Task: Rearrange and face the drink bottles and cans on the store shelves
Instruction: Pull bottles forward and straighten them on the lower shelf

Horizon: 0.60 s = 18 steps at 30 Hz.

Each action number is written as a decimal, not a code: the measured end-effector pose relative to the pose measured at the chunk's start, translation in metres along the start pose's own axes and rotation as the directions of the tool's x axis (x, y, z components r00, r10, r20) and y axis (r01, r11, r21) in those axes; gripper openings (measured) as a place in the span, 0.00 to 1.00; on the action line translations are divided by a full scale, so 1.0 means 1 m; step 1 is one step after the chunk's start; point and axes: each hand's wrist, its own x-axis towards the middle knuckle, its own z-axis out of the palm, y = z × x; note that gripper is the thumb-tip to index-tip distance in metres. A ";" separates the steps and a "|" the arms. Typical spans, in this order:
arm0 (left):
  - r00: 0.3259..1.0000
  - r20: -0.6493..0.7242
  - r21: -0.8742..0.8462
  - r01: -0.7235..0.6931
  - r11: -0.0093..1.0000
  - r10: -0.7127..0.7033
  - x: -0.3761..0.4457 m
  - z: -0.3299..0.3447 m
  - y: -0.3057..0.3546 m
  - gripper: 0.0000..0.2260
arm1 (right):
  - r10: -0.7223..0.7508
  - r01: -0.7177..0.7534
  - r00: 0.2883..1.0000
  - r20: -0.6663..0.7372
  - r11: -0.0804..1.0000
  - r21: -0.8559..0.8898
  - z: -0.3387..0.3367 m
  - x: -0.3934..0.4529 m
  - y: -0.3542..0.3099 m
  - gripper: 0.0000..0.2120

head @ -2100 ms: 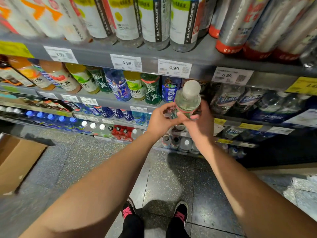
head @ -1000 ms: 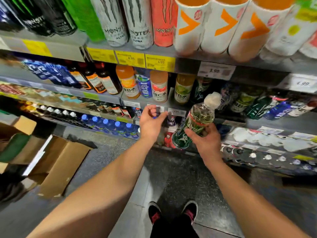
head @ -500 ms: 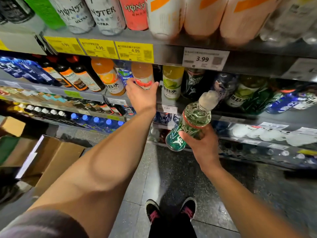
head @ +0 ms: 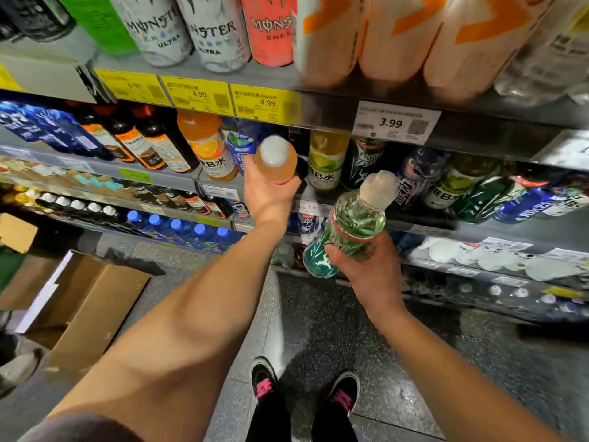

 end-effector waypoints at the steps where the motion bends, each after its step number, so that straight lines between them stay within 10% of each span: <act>1: 1.000 0.012 -0.016 0.003 1.000 -0.003 -0.001 -0.004 -0.002 0.29 | -0.012 0.012 1.000 -0.013 1.000 0.016 0.006 0.001 -0.006 0.28; 18: 0.985 0.127 -0.258 0.144 0.955 -0.114 0.020 -0.121 -0.069 0.38 | -0.204 0.180 0.945 -0.254 0.977 -0.115 0.143 0.075 -0.060 0.37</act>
